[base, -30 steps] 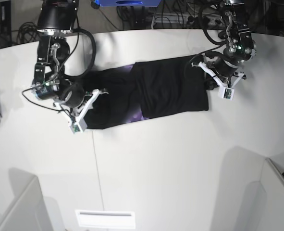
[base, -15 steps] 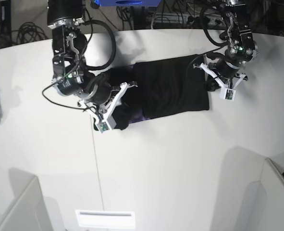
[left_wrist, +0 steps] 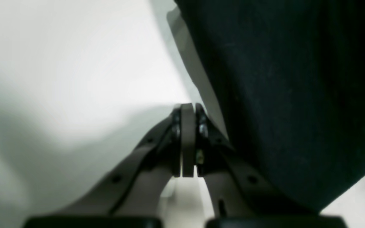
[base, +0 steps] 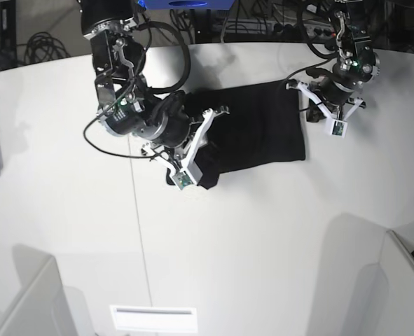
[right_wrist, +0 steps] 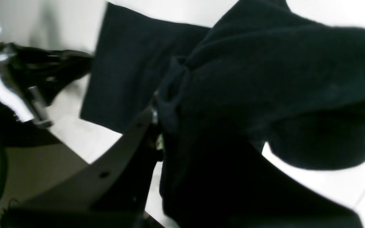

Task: Fold the T-shirt properly
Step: 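Fold the held strip end over toward the left gripper with the right gripper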

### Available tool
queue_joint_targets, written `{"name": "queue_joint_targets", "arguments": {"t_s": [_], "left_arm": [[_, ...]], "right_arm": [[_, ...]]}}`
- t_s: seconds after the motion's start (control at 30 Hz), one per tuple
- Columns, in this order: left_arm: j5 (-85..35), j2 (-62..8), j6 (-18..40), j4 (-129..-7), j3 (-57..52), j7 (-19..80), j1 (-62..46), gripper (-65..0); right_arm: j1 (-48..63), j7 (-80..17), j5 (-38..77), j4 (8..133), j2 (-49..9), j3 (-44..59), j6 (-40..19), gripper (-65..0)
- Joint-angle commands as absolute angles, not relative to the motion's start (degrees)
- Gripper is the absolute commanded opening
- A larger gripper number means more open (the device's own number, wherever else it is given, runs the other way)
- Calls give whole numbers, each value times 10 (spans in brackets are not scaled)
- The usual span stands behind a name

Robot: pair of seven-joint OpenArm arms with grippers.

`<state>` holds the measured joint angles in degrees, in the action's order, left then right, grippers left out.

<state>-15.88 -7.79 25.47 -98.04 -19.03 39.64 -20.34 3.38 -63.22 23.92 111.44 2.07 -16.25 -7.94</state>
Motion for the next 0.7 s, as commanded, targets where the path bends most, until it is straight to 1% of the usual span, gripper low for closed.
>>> {"name": "queue_joint_targets", "arguments": {"t_s": [0.0, 0.23, 0.37, 0.47, 0.53, 0.67], "left_arm": [[-165, -82, 256, -989, -192, 385, -203, -650], [-165, -82, 256, -989, -192, 385, -203, -650], [-165, -81, 256, -989, -191, 385, -204, -650], [-165, -81, 256, -989, -191, 385, -204, -650], [-165, -81, 256, -989, -191, 385, -204, -650], [-165, -80, 256, -989, -191, 385, -204, -650]], "right_arm": [[25, -621, 244, 1126, 24, -162, -81, -650], [32, -617, 242, 1128, 24, -196, -81, -650], [32, -590, 241, 1127, 24, -223, -76, -650], [29, -580, 241, 1124, 23, -248, -20, -650], [25, -573, 241, 1123, 21, -272, 6, -650], [9, -566, 241, 1094, 22, -290, 9, -650]]}}
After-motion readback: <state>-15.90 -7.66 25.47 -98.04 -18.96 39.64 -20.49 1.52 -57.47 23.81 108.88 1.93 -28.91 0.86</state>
